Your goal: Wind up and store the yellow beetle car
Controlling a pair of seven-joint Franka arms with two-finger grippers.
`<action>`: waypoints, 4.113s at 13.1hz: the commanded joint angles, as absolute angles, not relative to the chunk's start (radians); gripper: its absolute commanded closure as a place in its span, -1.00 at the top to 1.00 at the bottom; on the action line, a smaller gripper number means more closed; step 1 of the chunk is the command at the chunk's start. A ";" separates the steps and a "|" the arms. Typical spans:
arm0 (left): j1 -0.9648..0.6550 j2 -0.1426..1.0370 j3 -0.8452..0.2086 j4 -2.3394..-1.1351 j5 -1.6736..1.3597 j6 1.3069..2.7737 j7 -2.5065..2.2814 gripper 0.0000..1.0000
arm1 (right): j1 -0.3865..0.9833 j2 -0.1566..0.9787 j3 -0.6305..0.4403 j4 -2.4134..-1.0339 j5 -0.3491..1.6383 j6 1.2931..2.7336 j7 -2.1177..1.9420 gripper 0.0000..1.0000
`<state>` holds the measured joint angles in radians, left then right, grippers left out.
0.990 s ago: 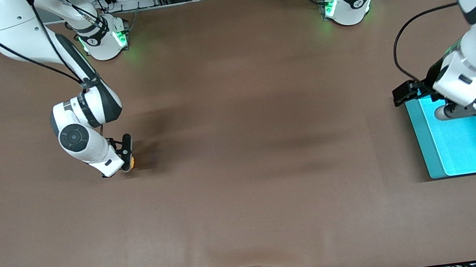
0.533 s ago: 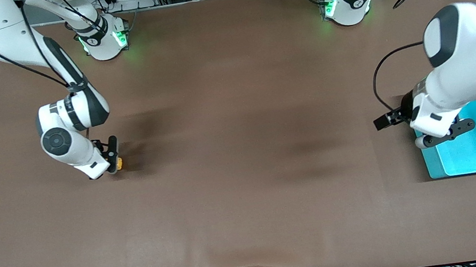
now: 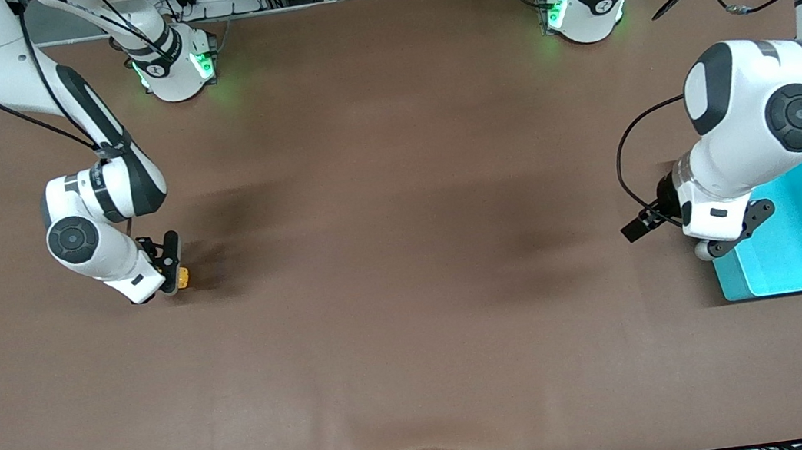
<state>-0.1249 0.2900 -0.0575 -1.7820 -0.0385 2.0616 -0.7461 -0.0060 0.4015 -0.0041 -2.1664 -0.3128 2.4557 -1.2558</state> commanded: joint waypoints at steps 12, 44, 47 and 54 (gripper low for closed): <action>-0.123 0.330 -0.061 -1.810 -0.049 2.172 -1.035 1.00 | -0.235 0.483 0.003 -2.175 -0.383 2.536 -1.379 -0.48; -0.032 0.344 -0.057 -1.815 -0.074 2.204 -1.143 1.00 | -0.196 0.264 0.032 -1.424 0.034 1.559 -1.401 1.00; -0.018 0.394 -0.052 -1.813 -0.065 2.278 -1.314 1.00 | -0.151 0.180 0.031 -1.417 0.032 1.559 -1.206 1.00; 0.043 0.492 -0.048 -1.813 -0.060 2.420 -1.540 1.00 | -0.103 0.146 0.028 -1.344 0.057 1.471 -0.951 1.00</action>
<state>0.0289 0.4691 -0.0456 -1.8171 -0.0605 2.3844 -1.4996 -0.0973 0.1415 0.0347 -1.3820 0.0205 1.4998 -0.9815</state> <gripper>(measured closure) 0.000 0.000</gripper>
